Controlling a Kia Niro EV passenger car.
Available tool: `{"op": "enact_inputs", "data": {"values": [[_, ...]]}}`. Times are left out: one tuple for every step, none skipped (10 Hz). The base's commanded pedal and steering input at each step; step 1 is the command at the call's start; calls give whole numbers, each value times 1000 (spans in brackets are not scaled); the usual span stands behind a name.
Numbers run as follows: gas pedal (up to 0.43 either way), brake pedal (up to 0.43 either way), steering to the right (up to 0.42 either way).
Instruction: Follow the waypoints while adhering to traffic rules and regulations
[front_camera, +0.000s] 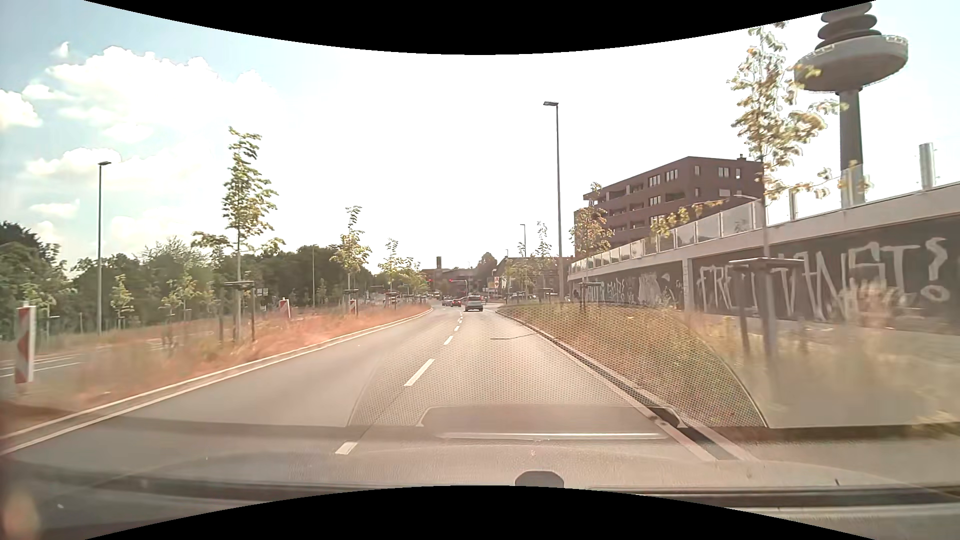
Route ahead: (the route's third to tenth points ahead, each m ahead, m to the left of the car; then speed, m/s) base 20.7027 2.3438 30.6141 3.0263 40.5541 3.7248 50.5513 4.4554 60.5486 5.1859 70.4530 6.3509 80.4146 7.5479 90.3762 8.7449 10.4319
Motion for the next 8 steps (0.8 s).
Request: {"op": "enact_inputs", "data": {"values": [[138,18,-8],[130,18,-9],[130,18,-10],[130,18,-10],[130,18,-11],[130,18,-13],[130,18,-17],[130,18,-17]]}}
